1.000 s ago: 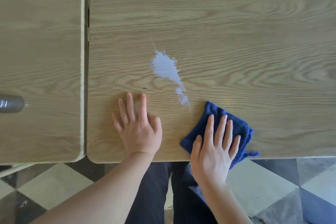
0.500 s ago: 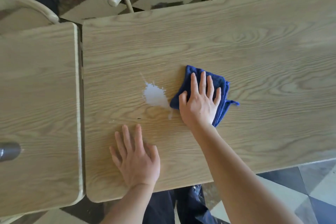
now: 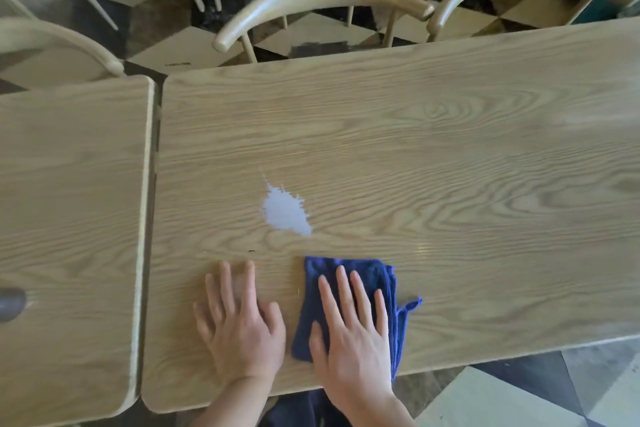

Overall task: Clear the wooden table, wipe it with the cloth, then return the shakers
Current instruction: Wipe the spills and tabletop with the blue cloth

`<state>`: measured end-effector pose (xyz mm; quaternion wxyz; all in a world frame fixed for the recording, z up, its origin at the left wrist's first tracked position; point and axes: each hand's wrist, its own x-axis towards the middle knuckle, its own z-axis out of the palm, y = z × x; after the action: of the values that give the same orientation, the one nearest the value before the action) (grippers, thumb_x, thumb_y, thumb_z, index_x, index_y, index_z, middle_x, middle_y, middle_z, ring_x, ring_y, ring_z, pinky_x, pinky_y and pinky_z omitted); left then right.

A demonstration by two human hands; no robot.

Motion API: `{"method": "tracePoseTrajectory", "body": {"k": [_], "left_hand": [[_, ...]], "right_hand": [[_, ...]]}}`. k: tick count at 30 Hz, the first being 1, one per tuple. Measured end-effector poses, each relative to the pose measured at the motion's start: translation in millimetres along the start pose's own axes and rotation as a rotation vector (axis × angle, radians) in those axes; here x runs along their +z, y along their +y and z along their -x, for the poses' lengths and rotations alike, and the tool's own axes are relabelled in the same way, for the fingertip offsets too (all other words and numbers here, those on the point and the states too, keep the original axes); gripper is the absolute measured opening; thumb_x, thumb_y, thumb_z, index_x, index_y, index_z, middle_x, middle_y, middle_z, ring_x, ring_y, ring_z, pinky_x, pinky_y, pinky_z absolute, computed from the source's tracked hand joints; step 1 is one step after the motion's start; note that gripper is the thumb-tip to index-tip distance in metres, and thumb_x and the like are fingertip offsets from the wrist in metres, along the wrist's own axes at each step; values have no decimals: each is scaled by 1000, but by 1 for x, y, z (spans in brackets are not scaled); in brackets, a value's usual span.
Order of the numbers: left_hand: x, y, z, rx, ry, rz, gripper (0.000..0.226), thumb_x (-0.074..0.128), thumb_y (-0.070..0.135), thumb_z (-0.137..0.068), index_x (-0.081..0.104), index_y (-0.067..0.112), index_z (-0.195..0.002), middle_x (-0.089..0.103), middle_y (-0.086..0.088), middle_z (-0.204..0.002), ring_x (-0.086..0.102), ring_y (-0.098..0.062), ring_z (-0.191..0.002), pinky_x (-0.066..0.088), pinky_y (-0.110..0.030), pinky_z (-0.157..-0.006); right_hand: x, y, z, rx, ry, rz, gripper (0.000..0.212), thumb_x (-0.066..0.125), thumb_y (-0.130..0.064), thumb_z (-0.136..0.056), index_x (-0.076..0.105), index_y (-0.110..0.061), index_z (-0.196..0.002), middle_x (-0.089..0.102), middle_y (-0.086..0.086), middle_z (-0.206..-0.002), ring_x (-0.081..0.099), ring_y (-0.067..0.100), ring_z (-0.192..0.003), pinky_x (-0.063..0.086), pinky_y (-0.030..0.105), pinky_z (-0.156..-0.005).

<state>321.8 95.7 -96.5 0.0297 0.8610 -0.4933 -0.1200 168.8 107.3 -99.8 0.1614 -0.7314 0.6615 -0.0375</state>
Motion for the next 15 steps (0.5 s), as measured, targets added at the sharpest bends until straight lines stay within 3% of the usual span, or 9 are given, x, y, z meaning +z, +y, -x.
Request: {"method": "tracePoseTrajectory", "body": {"k": [5, 10, 15], "left_hand": [[-1, -2, -1, -10, -22, -19, 68, 31, 40, -83, 35, 33, -151, 20, -1, -166, 14, -27, -154, 14, -57, -122], [1, -2, -1, 0, -49, -68, 68, 32, 40, -86, 28, 34, -154, 14, 0, -167, 9, -26, -155, 10, -54, -123], [4, -2, -2, -1, -28, -57, 67, 32, 40, -85, 30, 32, -152, 19, -4, -166, 11, -28, -155, 10, -56, -123]], "right_hand": [[-16, 20, -31, -31, -5, 45, 73, 53, -53, -81, 40, -34, -150, 27, -5, -163, 25, 16, -151, 25, 50, -120], [-36, 36, -149, 116, 64, 54, 69, 40, -53, -89, 30, -31, -154, 21, -2, -165, 17, 20, -152, 12, 51, -123], [-38, 3, -251, 82, 59, 40, 68, 29, -49, -93, 21, -27, -157, 9, 2, -167, 5, 22, -154, 3, 55, -123]]}}
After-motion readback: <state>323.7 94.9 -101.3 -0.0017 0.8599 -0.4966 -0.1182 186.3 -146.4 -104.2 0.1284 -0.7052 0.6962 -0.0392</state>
